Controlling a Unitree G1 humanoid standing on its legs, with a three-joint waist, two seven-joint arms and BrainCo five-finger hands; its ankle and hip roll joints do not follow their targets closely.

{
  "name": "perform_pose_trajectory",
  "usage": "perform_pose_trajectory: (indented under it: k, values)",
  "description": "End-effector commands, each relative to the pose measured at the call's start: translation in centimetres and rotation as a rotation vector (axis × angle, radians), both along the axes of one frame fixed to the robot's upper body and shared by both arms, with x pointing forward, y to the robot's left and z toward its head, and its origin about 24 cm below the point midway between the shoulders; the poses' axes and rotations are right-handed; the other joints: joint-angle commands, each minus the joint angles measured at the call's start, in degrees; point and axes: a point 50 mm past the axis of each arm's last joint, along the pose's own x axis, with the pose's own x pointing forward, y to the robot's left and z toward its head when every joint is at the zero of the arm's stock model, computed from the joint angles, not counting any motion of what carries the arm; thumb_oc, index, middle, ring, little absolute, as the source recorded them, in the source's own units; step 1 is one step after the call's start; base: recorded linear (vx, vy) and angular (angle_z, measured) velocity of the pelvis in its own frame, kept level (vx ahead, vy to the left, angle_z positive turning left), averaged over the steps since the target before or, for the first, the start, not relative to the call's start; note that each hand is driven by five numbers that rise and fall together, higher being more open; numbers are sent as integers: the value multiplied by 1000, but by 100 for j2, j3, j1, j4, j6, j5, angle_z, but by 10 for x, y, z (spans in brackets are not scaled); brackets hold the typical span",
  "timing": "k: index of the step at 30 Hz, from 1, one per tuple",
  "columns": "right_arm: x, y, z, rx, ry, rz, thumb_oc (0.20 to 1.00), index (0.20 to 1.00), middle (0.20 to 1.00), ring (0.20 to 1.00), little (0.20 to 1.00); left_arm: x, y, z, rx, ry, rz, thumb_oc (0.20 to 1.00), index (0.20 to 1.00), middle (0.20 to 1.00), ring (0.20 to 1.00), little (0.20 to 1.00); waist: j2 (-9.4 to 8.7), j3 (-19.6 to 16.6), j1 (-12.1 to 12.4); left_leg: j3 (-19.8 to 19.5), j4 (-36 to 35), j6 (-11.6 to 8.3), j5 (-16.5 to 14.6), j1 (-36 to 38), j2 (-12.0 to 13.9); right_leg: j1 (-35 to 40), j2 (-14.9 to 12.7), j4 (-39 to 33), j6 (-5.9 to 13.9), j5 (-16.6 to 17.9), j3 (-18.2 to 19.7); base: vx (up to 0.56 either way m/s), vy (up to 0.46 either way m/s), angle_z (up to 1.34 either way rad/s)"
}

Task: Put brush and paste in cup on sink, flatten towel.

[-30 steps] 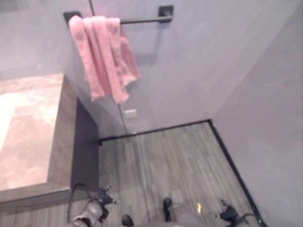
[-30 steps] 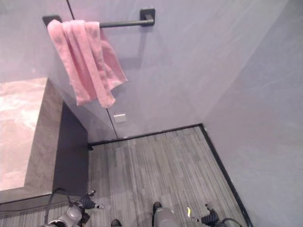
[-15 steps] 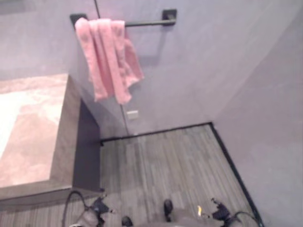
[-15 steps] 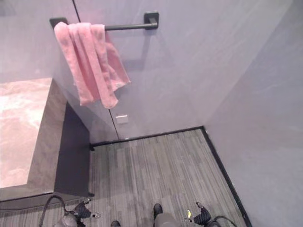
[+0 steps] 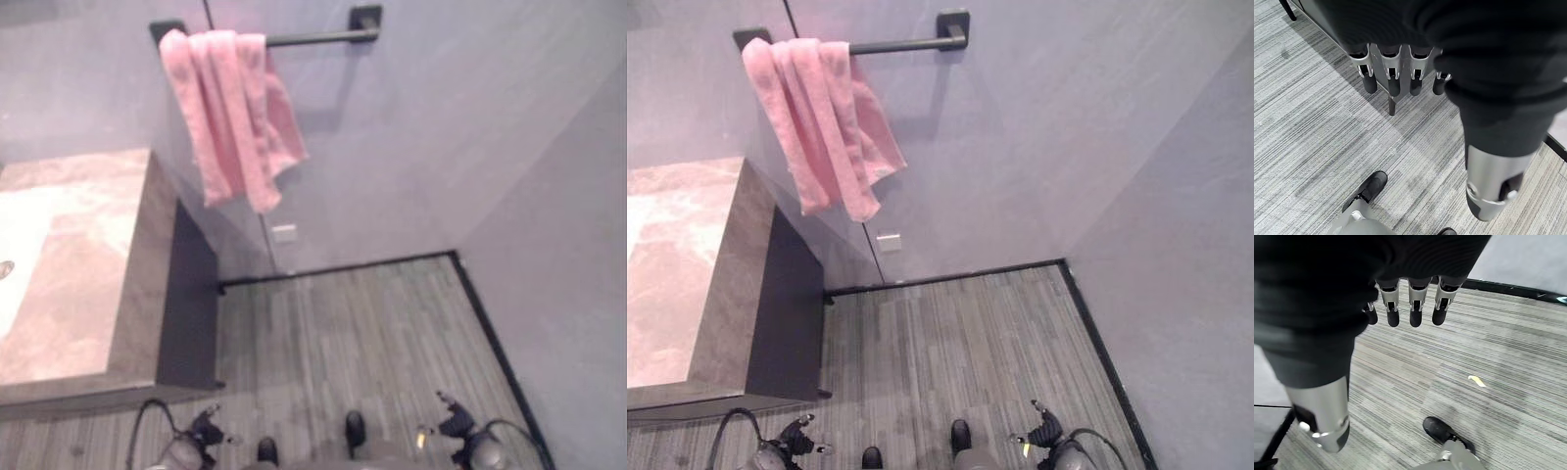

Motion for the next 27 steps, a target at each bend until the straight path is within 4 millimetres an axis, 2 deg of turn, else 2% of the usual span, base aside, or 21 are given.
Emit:
perform_pose_trajectory:
  k: [1, 9, 13, 14, 15, 16, 17, 18, 19, 20, 21, 22, 23, 24, 25, 27]
  values:
    - [1, 9, -2, -4, -2, 47, 1000, 1000, 1000, 1000, 1000, 8, 9, 5, 24, -51, 48, 1000, 1000, 1000, 1000, 1000, -307, 58, 19, -108, 244, 70, -485, 36, -192, -391, -224, 516, 171, -158, 78, 36, 25, 1]
    - [0, 13, -6, 9, 11, 13, 1000, 1000, 1000, 1000, 1000, 5, 2, 2, 5, -41, 43, 1000, 1000, 1000, 1000, 1000, -259, 27, 91, 84, 309, 142, -632, 209, -223, -307, -242, 528, 249, -143, 121, 46, 56, -14]
    - [-10, 7, -11, 0, 63, -69, 1000, 1000, 1000, 1000, 1000, 6, 0, 2, -8, -38, 50, 1000, 1000, 1000, 1000, 1000, -244, 40, 141, 40, 564, 286, -874, 254, -359, -393, -276, 1010, 357, -226, 236, 35, 147, -5]
    - [-9, 6, -10, 1, 56, -80, 1000, 1000, 1000, 1000, 1000, 7, 0, 2, -8, -41, 45, 1000, 1000, 1000, 1000, 1000, -230, 71, 143, 9, 619, 343, -928, 257, -411, -519, -296, 1361, 405, -274, 262, -29, 203, -14]
    - [-3, 5, -7, 26, 9, -122, 1000, 1000, 1000, 1000, 1000, 10, -1, 4, -11, -58, 34, 1000, 1000, 1000, 1000, 1000, -209, 172, 132, 51, 691, 495, -1007, 296, -535, -1029, -399, 2379, 534, 2, 402, -21, 203, -25]
    - [-3, 5, -7, 25, 10, -122, 1000, 1000, 1000, 1000, 1000, 10, -1, 4, -11, -57, 34, 1000, 1000, 1000, 1000, 1000, -208, 184, 125, 41, 687, 495, -1019, 321, -537, -1011, -404, 2399, 537, -25, 394, -68, 242, -57]
    - [8, 9, -2, 58, -50, -127, 1000, 1000, 1000, 1000, 1000, 14, 0, 6, -14, -80, 42, 1000, 1000, 1000, 1000, 1000, -206, 385, 104, 120, 676, 559, -1022, 412, -581, -1465, -384, 3075, 601, 327, 498, -40, 100, -60]
    - [8, 9, -2, 58, -50, -127, 1000, 1000, 1000, 1000, 1000, 14, 0, 6, -14, -80, 42, 1000, 1000, 1000, 1000, 1000, -207, 384, 106, 122, 676, 559, -1022, 410, -583, -1469, -384, 3078, 602, 326, 501, -32, 166, -59]
    - [15, 12, 2, 73, -89, -111, 1000, 1000, 1000, 1000, 1000, 14, 2, 6, 2, -87, 28, 1000, 1000, 1000, 1000, 1000, -196, 400, 204, 261, 648, 574, -1045, 458, -597, -1578, -556, 2584, 597, 396, 128, 99, 73, -32]
    - [25, 18, 7, 88, -129, -73, 1000, 1000, 1000, 1000, 1000, 18, 4, 9, 13, -100, 19, 1000, 1000, 1000, 1000, 1000, -222, 382, 271, 425, 485, 535, -1071, 592, -624, -1401, -619, 1239, 602, 550, -280, 99, 73, -37]
    - [25, 18, 7, 88, -129, -73, 1000, 1000, 1000, 1000, 1000, 18, 4, 9, 13, -100, 19, 1000, 1000, 1000, 1000, 1000, -222, 382, 272, 427, 485, 535, -1071, 592, -624, -1399, -618, 1236, 602, 552, -279, 334, -160, -61]
    - [30, 24, 12, 101, -155, -8, 1000, 1000, 1000, 1000, 1000, 25, 12, 13, 23, -124, 32, 1000, 1000, 1000, 1000, 1000, -345, 405, 243, 442, 502, 379, -1176, 735, -517, -1199, -529, 313, 537, 585, -52, 371, -244, -48]
    - [24, 22, 9, 89, -133, -3, 1000, 1000, 1000, 1000, 1000, 26, 11, 14, 26, -126, 18, 1000, 1000, 1000, 1000, 1000, -356, 402, 158, 324, 576, 335, -1243, 785, -435, -1111, -419, 406, 463, 515, 205, 369, -244, -28]
    - [24, 22, 9, 89, -133, -3, 1000, 1000, 1000, 1000, 1000, 26, 11, 14, 26, -126, 18, 1000, 1000, 1000, 1000, 1000, -364, 394, 167, 334, 581, 336, -1243, 774, -442, -1123, -422, 402, 464, 523, 218, 361, -267, 24]
    - [14, 17, 4, 74, -90, -16, 1000, 1000, 1000, 1000, 1000, 26, 11, 13, 19, -125, 39, 1000, 1000, 1000, 1000, 1000, -403, 293, 172, 256, 689, 224, -1194, 855, -267, -1009, -236, 444, 345, 452, 180, 240, -188, 42]
    - [9, 13, 3, 61, -73, -36, 1000, 1000, 1000, 1000, 1000, 26, 8, 13, 4, -132, 68, 1000, 1000, 1000, 1000, 1000, -371, 194, 142, 189, 746, 161, -1085, 809, -205, -969, -197, 431, 307, 444, 79, 358, -243, 83]
